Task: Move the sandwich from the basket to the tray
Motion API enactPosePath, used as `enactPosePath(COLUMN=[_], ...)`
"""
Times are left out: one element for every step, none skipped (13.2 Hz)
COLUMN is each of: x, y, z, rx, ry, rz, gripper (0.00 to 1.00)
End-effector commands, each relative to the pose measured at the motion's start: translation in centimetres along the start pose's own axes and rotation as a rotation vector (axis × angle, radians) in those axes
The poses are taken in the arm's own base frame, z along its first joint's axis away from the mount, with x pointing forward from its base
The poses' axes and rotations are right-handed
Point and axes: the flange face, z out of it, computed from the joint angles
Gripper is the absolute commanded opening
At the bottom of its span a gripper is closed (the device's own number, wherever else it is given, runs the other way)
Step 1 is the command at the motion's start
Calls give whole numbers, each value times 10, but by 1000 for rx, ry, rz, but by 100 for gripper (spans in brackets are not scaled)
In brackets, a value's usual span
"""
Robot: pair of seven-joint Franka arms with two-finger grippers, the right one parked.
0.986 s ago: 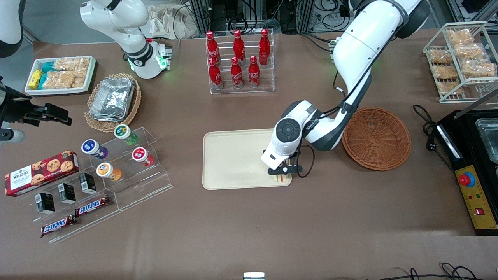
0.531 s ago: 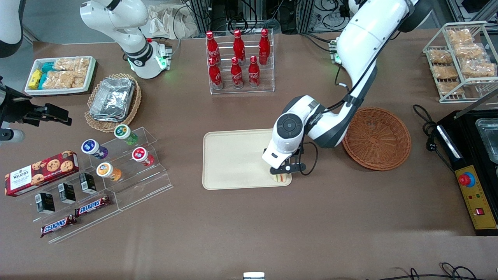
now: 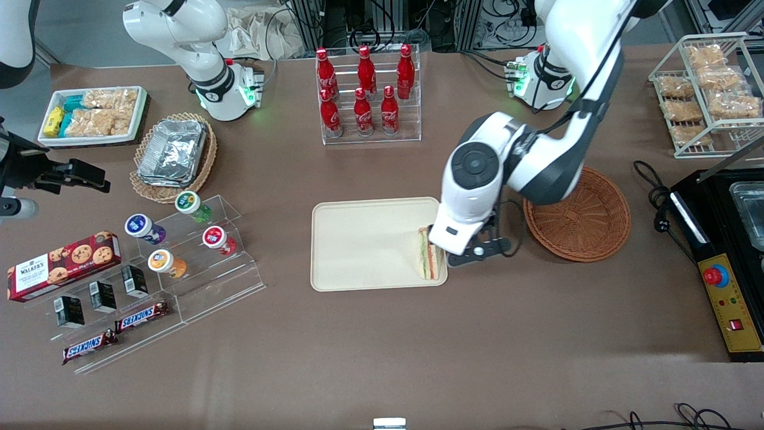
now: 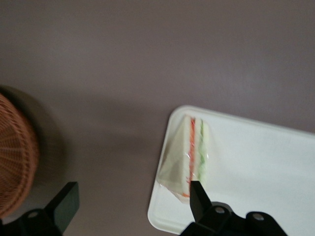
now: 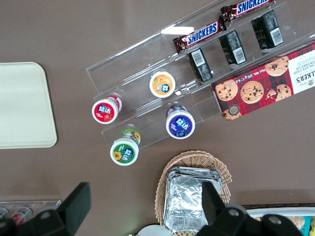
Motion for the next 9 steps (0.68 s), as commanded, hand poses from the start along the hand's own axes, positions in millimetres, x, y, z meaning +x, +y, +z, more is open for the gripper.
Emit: enactPosePath(x=[23, 33, 36, 37, 45, 52, 54, 63, 81], y=[-51, -70, -78, -89, -109, -133, -156, -183, -227], z=[-53, -69, -73, -78, -88, -99, -105, -110, -111], rx=[22, 18, 22, 37, 46, 59, 55, 17, -18], ry=[51, 73, 79, 83, 82, 77, 57, 53, 41], rz=[-95, -131, -143, -154, -158, -89, -14, 23, 31], gripper=[100, 100, 100, 100, 100, 100, 100, 100, 100])
